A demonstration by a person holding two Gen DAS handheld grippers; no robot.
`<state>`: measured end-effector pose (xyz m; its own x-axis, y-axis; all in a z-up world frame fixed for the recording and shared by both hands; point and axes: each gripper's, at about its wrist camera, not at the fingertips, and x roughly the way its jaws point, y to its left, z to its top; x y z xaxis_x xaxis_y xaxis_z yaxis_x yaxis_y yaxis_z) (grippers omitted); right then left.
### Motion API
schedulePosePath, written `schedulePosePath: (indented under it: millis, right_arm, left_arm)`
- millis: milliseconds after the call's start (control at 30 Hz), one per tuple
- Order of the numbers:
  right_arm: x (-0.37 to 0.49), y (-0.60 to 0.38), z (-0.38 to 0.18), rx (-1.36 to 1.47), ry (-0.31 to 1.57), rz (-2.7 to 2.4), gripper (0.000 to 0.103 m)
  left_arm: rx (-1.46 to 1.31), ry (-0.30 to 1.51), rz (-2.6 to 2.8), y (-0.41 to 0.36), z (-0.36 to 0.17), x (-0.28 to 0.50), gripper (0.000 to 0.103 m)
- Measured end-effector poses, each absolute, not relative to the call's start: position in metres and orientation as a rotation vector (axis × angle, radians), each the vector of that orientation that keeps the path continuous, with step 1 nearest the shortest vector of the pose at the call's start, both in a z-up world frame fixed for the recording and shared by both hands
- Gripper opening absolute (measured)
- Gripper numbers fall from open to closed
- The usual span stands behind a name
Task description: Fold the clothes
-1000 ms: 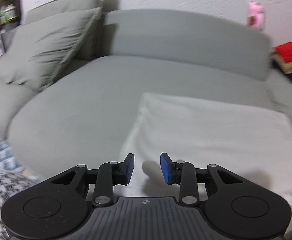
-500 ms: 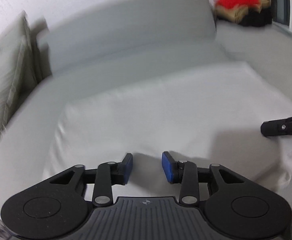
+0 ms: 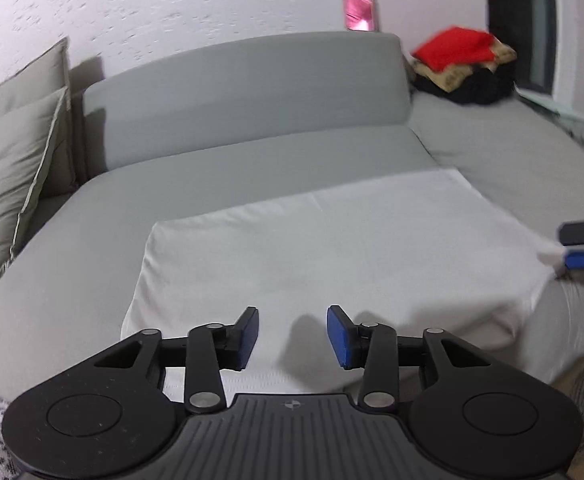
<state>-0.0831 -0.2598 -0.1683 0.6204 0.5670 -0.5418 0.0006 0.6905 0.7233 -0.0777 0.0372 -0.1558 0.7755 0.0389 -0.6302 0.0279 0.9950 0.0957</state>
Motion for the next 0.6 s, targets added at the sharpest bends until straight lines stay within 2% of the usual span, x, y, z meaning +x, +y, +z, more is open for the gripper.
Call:
schedulePosePath:
  millis: [167, 367, 600]
  right_arm:
    - [-0.077, -0.287, -0.189, 1.020, 0.893, 0.299, 0.038]
    - [-0.060, -0.279, -0.216, 1.076, 0.993, 0.227, 0.036]
    - [-0.056, -0.283, -0.238, 1.293, 0.948, 0.197, 0.037]
  left_arm:
    - [0.050, 0.711, 0.022, 0.037, -0.158, -0.070, 0.040]
    - [0.054, 0.725, 0.025, 0.033, -0.162, -0.067, 0.040]
    - [0.007, 0.733, 0.047, 0.043, -0.163, -0.063, 0.040]
